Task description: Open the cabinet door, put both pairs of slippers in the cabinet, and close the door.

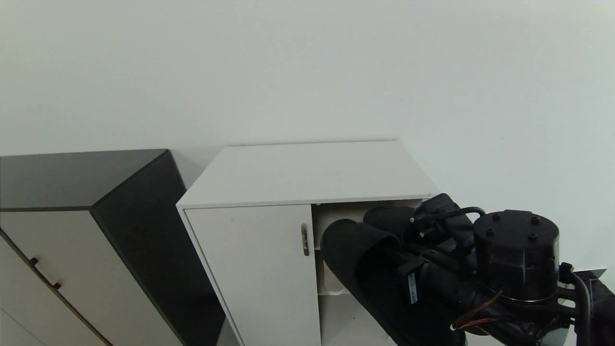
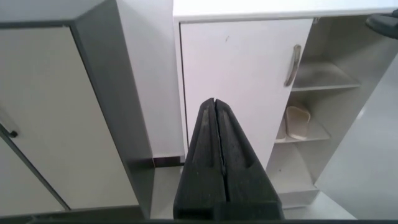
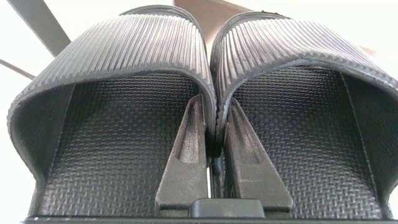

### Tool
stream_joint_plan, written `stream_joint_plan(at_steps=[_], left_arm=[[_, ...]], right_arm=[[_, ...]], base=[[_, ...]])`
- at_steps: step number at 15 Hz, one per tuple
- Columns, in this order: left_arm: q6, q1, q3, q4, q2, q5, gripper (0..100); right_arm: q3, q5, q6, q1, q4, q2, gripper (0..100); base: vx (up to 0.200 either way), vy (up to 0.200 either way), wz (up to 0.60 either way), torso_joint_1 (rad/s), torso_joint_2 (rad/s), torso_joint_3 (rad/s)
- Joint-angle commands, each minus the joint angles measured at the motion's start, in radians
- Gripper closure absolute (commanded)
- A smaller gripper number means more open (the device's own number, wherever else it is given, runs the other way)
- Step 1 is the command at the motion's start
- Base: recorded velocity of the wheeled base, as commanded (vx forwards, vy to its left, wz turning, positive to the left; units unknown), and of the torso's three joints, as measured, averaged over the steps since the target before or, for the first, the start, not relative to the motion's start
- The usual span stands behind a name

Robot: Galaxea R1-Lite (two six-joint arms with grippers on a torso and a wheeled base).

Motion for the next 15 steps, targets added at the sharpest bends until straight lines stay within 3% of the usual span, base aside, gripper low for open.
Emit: stream_joint_plan(at_steps=[1,15], left_arm=[[0.0,0.0,0.0,0.0,0.001,-0.001,100],[0.0,0.0,0.0,0.0,0.001,-0.001,100]], right_arm=[[0.001,0.001,0.0,0.002,-0.002,0.003,100],[0.011,0.001,0.0,0.005,-0.004,0.005,100]], base=[[0.0,0.0,0.0,-0.212,0.53,0.3],[0.0,0.0,0.0,-0.19,0.5,0.313]])
